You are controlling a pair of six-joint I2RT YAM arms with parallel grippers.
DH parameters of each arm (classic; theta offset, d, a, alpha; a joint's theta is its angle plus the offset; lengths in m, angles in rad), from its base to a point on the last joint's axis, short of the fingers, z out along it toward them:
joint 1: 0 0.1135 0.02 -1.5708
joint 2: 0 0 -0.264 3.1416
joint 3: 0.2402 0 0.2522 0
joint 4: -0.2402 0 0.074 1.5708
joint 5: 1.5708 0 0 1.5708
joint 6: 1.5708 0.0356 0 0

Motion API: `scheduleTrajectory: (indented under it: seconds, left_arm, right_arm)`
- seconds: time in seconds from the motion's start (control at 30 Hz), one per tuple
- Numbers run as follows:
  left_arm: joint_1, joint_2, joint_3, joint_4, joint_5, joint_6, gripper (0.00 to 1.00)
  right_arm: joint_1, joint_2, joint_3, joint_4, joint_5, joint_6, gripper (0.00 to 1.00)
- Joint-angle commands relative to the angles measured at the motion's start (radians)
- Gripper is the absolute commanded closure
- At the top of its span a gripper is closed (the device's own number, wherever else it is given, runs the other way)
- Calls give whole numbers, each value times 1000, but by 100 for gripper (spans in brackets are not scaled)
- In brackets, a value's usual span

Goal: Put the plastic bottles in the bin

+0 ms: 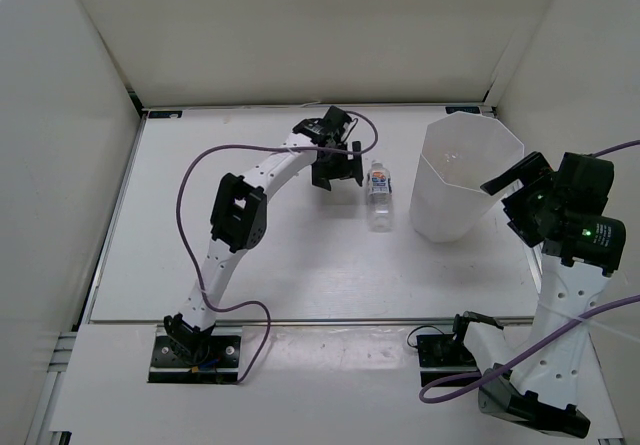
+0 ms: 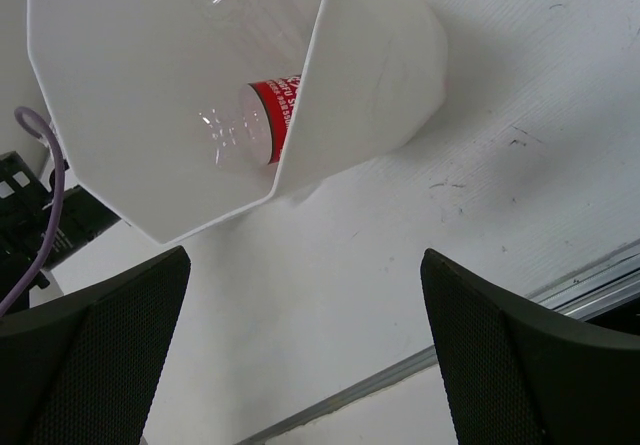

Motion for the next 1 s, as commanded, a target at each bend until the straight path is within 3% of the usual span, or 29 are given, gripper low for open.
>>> scheduleTrajectory:
  seconds: [0.0, 0.27, 0.5, 0.63, 0.97]
  left_arm:
    - [-33, -89, 56, 48, -36, 3, 0]
    - [-53, -77, 87, 224, 93, -50, 0]
    - [-119, 8, 150, 284, 150, -83, 0]
    - [-137, 44, 113, 285, 217, -106, 0]
    - [-163, 97, 72, 199, 229, -49, 0]
  right_arm:
    - [2, -6, -4, 41, -38, -9, 0]
    - [2, -6, -4, 41, -38, -18, 0]
    - [2, 13, 14, 41, -58, -29, 0]
    - [2, 13, 14, 41, -58, -29, 0]
    - [2, 13, 14, 50, -68, -38, 0]
